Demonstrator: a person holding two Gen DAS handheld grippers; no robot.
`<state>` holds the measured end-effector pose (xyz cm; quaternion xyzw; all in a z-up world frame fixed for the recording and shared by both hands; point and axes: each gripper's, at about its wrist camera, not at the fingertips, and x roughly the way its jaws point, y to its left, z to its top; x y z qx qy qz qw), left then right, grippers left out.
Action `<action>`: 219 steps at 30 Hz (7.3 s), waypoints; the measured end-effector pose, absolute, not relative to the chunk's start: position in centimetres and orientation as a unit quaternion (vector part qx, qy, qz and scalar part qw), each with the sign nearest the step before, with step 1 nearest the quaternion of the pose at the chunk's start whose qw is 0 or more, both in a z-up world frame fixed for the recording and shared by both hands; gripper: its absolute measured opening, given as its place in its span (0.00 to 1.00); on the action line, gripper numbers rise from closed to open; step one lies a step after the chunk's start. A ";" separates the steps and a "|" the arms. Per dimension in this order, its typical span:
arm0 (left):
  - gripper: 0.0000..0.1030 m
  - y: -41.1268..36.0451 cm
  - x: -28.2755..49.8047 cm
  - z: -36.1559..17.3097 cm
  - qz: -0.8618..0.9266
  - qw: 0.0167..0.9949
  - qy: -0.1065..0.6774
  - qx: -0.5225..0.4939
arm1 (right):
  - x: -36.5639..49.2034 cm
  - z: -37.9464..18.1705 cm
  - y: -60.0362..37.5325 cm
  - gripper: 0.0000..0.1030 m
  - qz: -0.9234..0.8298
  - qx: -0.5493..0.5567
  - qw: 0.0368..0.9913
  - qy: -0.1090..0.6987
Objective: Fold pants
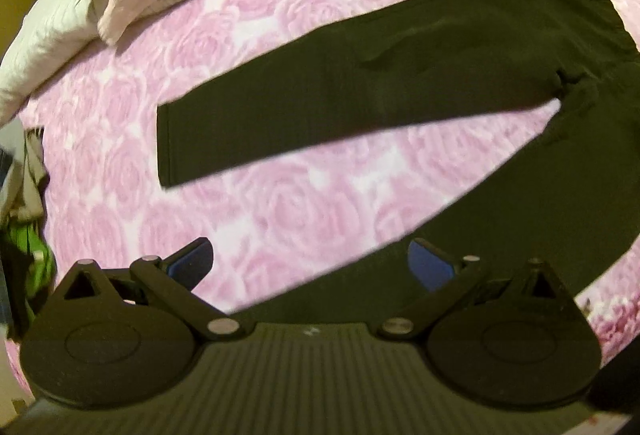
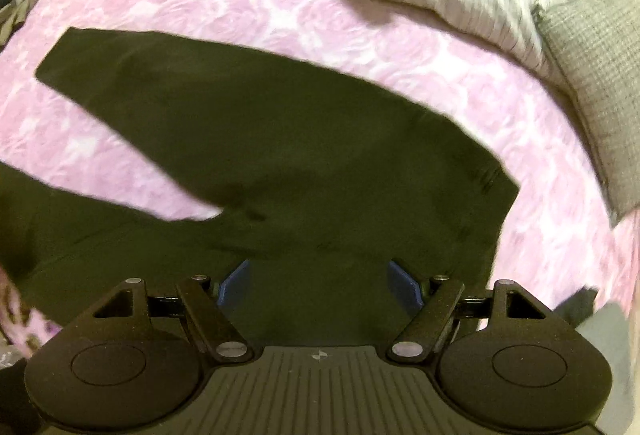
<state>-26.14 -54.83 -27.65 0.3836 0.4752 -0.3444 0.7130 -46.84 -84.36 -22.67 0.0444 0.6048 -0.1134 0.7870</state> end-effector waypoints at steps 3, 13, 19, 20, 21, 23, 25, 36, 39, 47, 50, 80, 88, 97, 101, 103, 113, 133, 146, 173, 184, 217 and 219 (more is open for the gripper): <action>0.99 -56.7 -24.4 -28.3 -0.359 0.704 0.467 0.397 | -45.4 -23.1 -86.8 0.70 -0.119 0.038 0.789 0.601; 0.92 -62.1 -10.5 -32.9 -0.436 0.661 0.385 0.473 | -40.1 -25.7 -91.5 0.70 -0.057 -0.059 0.808 0.583; 0.81 -63.6 -3.3 -37.1 -0.464 0.619 0.373 0.512 | -38.3 -28.8 -94.8 0.70 -0.055 -0.077 0.800 0.592; 0.77 -63.8 -2.6 -37.7 -0.468 0.615 0.377 0.511 | -38.1 -29.5 -95.2 0.70 -0.054 -0.078 0.799 0.594; 0.75 -63.9 -1.9 -38.4 -0.474 0.609 0.380 0.510 | -37.9 -29.9 -95.5 0.69 -0.055 -0.080 0.798 0.595; 0.73 -64.2 -0.7 -39.9 -0.483 0.598 0.391 0.506 | -37.3 -30.7 -96.0 0.69 -0.051 -0.080 0.796 0.597; 0.72 -64.4 0.0 -41.2 -0.487 0.588 0.401 0.506 | -36.8 -31.6 -96.6 0.69 -0.052 -0.077 0.794 0.600; 0.70 -64.3 -2.8 -40.2 -0.478 0.621 0.389 0.484 | -38.6 -30.9 -96.5 0.68 -0.085 -0.060 0.807 0.581; 0.70 -62.7 -5.7 -38.7 -0.474 0.642 0.385 0.464 | -41.4 -29.9 -93.7 0.68 -0.071 -0.074 0.816 0.569; 0.72 -55.6 -19.3 -37.0 -0.467 0.650 0.367 0.474 | -54.1 -31.0 -82.7 0.68 -0.023 -0.102 0.808 0.580; 0.72 -52.3 -25.3 -37.0 -0.465 0.648 0.379 0.470 | -58.9 -31.9 -78.9 0.68 0.005 -0.134 0.801 0.584; 0.06 -35.3 -37.9 -43.6 -0.403 0.625 0.128 0.656 | -71.0 -40.7 -69.3 0.67 -0.080 -0.356 0.799 0.479; 0.06 -37.2 -36.3 -40.7 -0.379 0.668 0.171 0.617 | -72.0 -42.4 -72.1 0.65 -0.099 -0.406 0.793 0.444; 0.06 -38.9 -35.9 -38.8 -0.365 0.667 0.199 0.618 | -72.6 -42.4 -75.6 0.30 -0.097 -0.428 0.768 0.467; 0.06 -40.0 -35.8 -37.6 -0.358 0.662 0.214 0.623 | -72.4 -41.8 -76.7 0.06 -0.060 -0.416 0.771 0.479; 0.06 -40.6 -35.7 -36.3 -0.355 0.661 0.223 0.623 | -72.5 -40.4 -76.9 0.02 -0.053 -0.404 0.776 0.481; 0.05 -46.7 -29.4 -26.6 -0.354 0.639 0.265 0.629 | -66.4 -25.6 -82.5 0.00 -0.024 -0.360 0.801 0.478; 0.05 -63.6 -2.2 -36.0 -0.412 0.566 0.452 0.554 | -38.4 -31.2 -99.1 0.00 -0.010 -0.274 0.745 0.608; 0.31 -63.4 2.4 -39.6 -0.349 0.613 0.415 0.574 | -36.9 -33.0 -101.9 0.39 -0.181 -0.182 0.776 0.576; 0.04 -49.9 -10.3 -46.0 -0.441 0.569 0.153 0.676 | -35.8 -33.8 -73.4 0.45 -0.116 -0.062 0.845 0.519; 0.11 -46.7 -11.8 -43.8 -0.472 0.590 0.135 0.641 | -36.5 -34.4 -71.2 0.45 -0.143 -0.063 0.837 0.524; 0.03 -47.2 -13.3 -43.8 -0.491 0.593 0.066 0.635 | -40.6 -33.8 -69.6 0.52 -0.199 -0.062 0.841 0.500; 0.03 -47.3 -13.1 -44.8 -0.496 0.586 0.081 0.636 | -41.2 -34.0 -69.7 0.52 -0.205 -0.056 0.838 0.503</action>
